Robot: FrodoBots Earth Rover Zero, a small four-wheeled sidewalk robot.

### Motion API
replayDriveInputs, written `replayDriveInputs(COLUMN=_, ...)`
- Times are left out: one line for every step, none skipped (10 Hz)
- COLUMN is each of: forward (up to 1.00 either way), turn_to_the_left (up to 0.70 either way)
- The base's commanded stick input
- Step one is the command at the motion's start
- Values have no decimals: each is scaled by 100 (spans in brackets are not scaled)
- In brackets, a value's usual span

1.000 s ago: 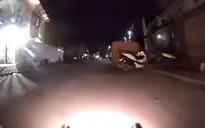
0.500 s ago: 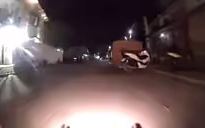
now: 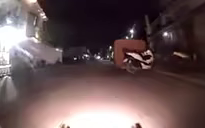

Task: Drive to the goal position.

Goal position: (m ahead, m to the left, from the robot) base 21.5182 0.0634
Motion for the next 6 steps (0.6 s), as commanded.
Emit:
replayDriveInputs(forward=70, turn_to_the_left=0)
replayDriveInputs(forward=70, turn_to_the_left=0)
replayDriveInputs(forward=70, turn_to_the_left=0)
replayDriveInputs(forward=70, turn_to_the_left=0)
replayDriveInputs(forward=70, turn_to_the_left=0)
replayDriveInputs(forward=70, turn_to_the_left=0)
